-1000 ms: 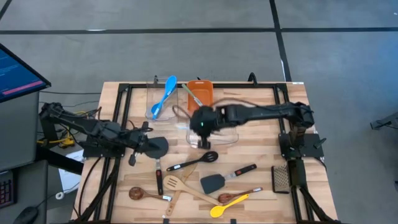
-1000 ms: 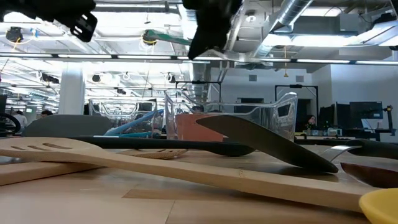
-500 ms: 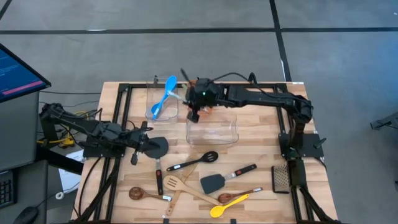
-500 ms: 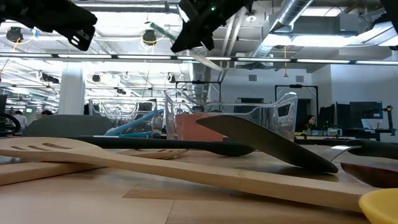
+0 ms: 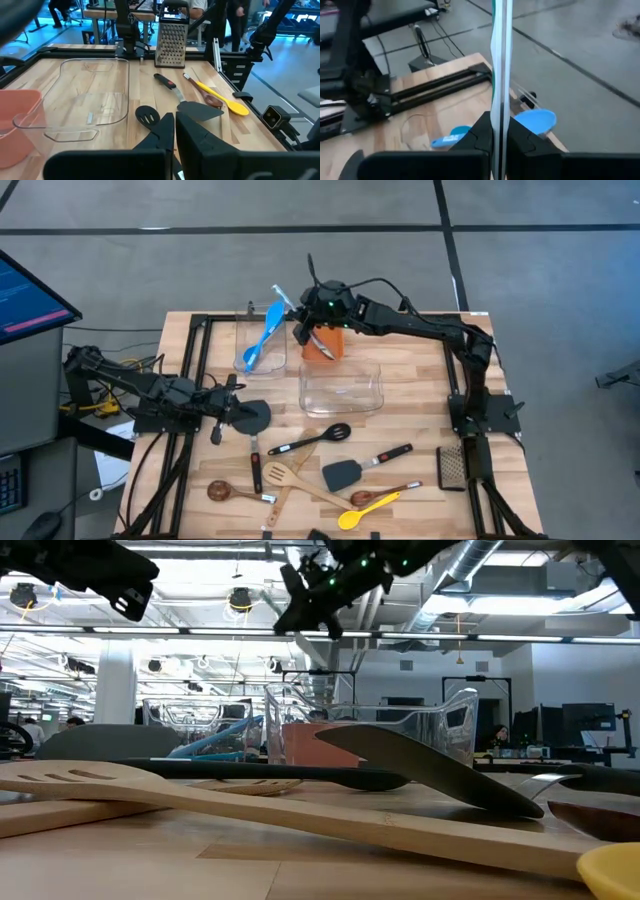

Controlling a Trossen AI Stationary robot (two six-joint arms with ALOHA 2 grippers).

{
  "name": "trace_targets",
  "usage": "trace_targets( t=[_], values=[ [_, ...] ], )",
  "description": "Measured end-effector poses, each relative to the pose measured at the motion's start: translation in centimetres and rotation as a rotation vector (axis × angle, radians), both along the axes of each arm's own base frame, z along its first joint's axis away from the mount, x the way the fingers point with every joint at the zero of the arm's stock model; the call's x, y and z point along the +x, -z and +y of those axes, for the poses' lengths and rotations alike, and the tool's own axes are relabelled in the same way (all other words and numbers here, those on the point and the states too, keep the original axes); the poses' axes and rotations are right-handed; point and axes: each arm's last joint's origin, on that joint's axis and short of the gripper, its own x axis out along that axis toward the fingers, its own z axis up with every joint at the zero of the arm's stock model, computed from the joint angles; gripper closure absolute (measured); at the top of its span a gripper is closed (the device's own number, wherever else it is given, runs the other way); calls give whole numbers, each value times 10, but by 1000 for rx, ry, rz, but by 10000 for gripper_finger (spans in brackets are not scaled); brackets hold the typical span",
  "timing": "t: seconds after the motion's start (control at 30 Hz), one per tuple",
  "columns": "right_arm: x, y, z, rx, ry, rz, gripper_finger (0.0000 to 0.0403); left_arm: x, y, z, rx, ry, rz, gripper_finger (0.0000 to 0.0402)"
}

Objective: Pick & Place Kitchen Items
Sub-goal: Put the white table knife into the orange bin

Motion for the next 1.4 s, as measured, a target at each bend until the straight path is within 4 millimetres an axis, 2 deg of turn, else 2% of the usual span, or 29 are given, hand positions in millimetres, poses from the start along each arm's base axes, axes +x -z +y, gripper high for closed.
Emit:
trace_targets(
  t=[0.13,0.47,0.67,0.8,0.93,1.4],
  values=[
    [-1,13,-16,46,50,24,391,0,0,0,2,-9,-1,400],
    [-15,13,-44,82,131,22,391,0,0,0,2,-9,-2,400],
    [-5,58,-61,174,152,85,391,0,0,0,1,-10,-4,400],
    [-4,79,-71,219,165,117,391,0,0,0,0,-10,-4,400],
    [-5,92,-77,266,185,147,391,0,0,0,0,-10,-4,400],
    [-18,101,-80,342,197,277,391,0,0,0,0,-10,-3,400]
  ],
)
